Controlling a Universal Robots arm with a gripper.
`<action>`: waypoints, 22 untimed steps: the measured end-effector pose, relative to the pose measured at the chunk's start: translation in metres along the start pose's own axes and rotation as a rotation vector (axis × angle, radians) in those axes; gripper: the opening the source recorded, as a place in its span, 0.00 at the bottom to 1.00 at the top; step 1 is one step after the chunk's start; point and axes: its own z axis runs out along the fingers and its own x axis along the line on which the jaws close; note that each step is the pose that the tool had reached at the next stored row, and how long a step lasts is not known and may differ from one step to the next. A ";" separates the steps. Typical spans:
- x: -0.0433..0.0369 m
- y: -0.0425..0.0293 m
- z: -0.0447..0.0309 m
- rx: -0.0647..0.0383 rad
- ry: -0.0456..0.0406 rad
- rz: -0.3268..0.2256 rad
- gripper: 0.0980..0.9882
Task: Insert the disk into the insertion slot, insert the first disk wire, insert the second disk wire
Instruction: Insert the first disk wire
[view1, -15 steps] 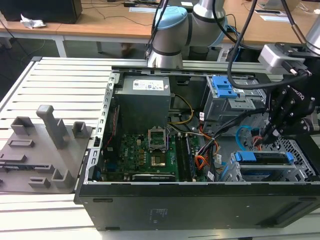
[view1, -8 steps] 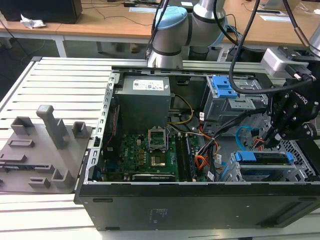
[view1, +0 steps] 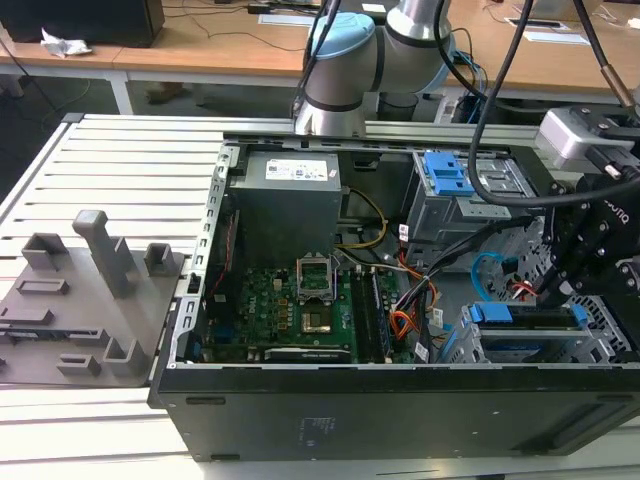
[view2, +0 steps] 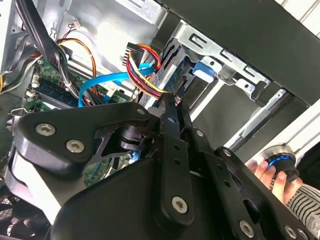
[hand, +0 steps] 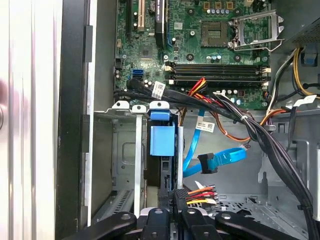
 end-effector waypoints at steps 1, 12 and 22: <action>0.0000 -0.0004 0.0004 0.000 0.0002 0.000 0.07; 0.0008 -0.0065 0.0055 -0.001 -0.0021 0.000 0.07; 0.0023 -0.0050 0.0036 0.000 -0.0115 0.000 0.07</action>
